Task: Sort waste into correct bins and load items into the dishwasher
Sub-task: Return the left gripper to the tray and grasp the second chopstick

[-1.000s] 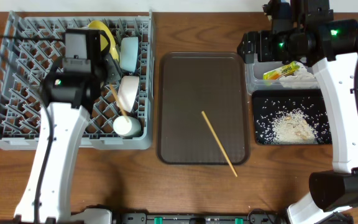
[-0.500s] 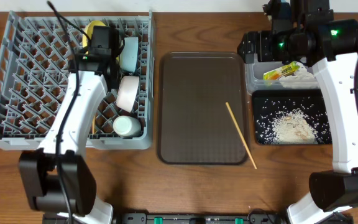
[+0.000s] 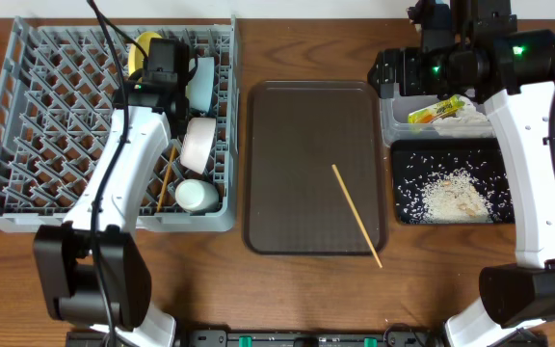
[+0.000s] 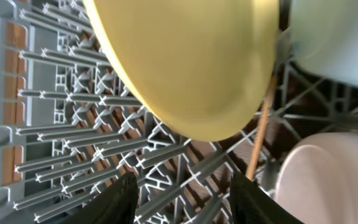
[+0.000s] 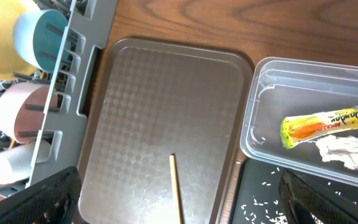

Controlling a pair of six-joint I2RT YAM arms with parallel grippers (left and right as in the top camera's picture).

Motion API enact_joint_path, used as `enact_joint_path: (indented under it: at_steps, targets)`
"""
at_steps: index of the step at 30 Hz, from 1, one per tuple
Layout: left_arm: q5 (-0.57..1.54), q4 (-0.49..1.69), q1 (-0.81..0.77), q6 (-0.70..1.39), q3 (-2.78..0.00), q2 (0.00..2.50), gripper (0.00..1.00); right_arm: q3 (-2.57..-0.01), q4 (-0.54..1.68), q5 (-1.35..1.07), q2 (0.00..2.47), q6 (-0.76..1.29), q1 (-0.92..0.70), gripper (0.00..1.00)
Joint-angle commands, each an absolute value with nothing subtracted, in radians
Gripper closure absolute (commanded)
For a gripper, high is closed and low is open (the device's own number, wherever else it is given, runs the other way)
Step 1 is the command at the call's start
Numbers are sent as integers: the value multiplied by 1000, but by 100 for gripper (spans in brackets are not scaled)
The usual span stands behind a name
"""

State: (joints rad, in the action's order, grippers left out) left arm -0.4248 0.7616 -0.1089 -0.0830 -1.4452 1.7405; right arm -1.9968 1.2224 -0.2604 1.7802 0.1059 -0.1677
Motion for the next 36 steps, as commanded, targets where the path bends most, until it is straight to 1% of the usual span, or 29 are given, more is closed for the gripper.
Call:
enact_joint_path:
  at_steps: [1,3,6,7,13,15,18,20,22,25,29,36]
  targets:
    - [-391,790,-154,8,-1532,1616,51,-2000,1224,-258,1786,107,-177,1]
    - [-242,804,-175,93,-1544,1564,51,-2000,1224,-258,1786,107,-177,1]
    - [41,820,-212,182,-1544,1515,51,-2000,1224,-258,1786,107,-177,1]
    - [70,829,-227,200,-1544,1515,51,-2000,1223,-258,1786,107,-177,1]
    - [79,882,-365,465,-1502,1578,51,-2000,1224,-258,1786,107,-177,1]
    - [79,878,-423,546,-1494,1620,46,-2000,1223,-258,1786,107,-177,1]
    - [79,845,-509,596,-1494,1702,40,-2000,1224,-258,1786,107,-177,1]
    - [80,817,-560,635,-1494,1766,34,-2000,1223,-258,1786,107,-177,1]
    - [87,808,-599,695,-1494,1829,32,-2000,1224,-258,1786,107,-177,1]
    - [148,794,-631,736,-1494,1901,33,-2000,1224,-258,1786,107,-177,1]
    - [256,762,-661,747,-1494,1964,37,-2000,1224,-258,1786,107,-177,1]
    - [262,698,-744,784,-1494,2042,38,-2000,1224,-258,1786,107,-177,1]
